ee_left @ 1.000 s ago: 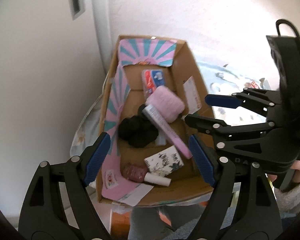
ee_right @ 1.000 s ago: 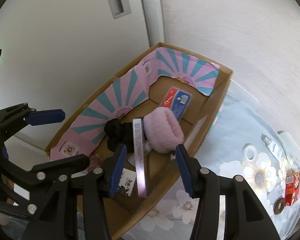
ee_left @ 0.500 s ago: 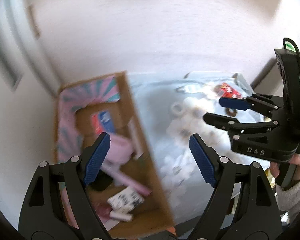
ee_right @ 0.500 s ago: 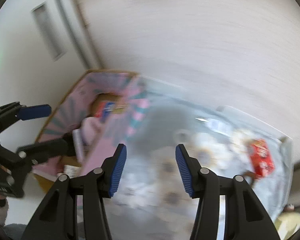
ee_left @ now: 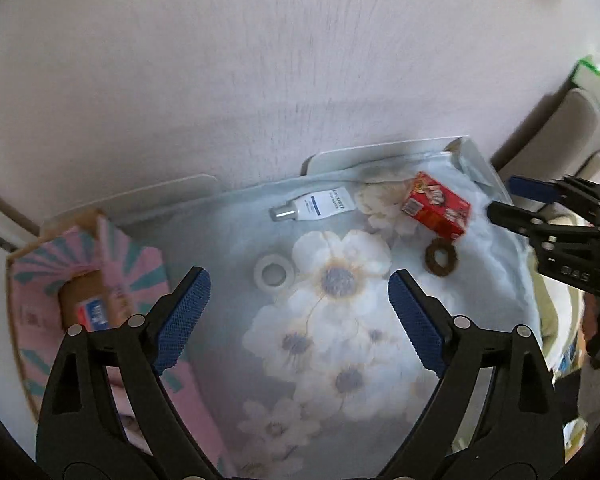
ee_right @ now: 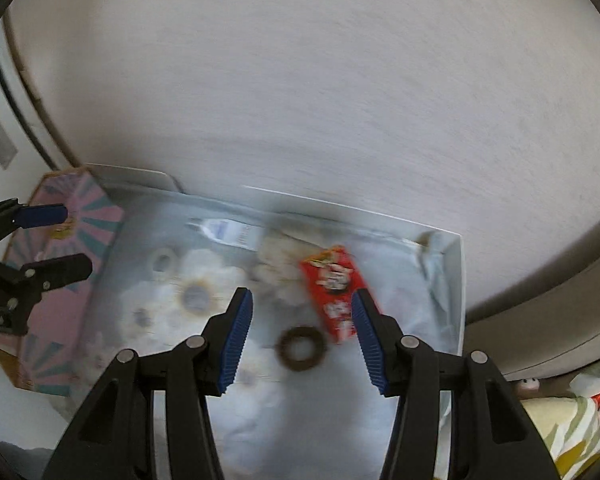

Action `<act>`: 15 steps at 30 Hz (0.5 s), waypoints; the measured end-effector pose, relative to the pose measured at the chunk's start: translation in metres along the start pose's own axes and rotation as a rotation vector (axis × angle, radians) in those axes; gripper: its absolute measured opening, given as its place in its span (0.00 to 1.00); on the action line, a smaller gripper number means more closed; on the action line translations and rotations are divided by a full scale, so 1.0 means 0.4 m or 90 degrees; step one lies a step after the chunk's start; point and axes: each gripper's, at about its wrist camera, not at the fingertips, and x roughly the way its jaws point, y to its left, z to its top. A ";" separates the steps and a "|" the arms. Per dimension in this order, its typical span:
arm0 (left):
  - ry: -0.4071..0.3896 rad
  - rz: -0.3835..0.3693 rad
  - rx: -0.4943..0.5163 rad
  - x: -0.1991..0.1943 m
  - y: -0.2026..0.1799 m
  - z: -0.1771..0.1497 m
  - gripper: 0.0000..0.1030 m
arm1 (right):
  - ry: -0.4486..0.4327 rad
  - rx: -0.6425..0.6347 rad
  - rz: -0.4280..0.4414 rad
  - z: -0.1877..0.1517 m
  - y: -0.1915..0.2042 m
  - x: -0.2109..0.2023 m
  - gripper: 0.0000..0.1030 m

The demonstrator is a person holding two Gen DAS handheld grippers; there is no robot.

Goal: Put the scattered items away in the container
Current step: 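Move both open tools back to the table items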

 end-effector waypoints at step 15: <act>0.098 0.060 -0.046 0.262 0.024 -0.021 0.90 | 0.082 -0.048 0.034 -0.005 -0.107 0.192 0.51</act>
